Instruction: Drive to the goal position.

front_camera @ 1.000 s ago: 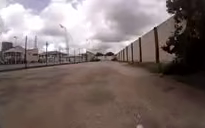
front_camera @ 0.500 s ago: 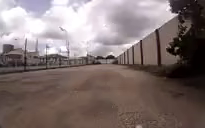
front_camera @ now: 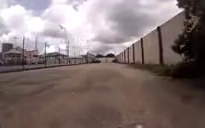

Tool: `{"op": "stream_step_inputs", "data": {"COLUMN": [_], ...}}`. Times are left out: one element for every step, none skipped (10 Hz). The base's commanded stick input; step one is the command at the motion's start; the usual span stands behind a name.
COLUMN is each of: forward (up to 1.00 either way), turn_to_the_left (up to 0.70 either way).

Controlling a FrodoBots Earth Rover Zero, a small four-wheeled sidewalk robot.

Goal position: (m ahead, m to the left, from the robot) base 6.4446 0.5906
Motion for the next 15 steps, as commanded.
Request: {"op": "stream_step_inputs", "data": {"forward": [0.50,0.50,0.50,0.50,0.50,0.50,0.50,0.50,0.50,0.50,0.50,0.50,0.50,0.50,0.50], "turn_to_the_left": [-0.51,-0.51,-0.38,-0.10,-0.01,-0.01,-0.01,-0.01,-0.01,-0.01,-0.01,-0.01,-0.01,-0.01,-0.01]}}
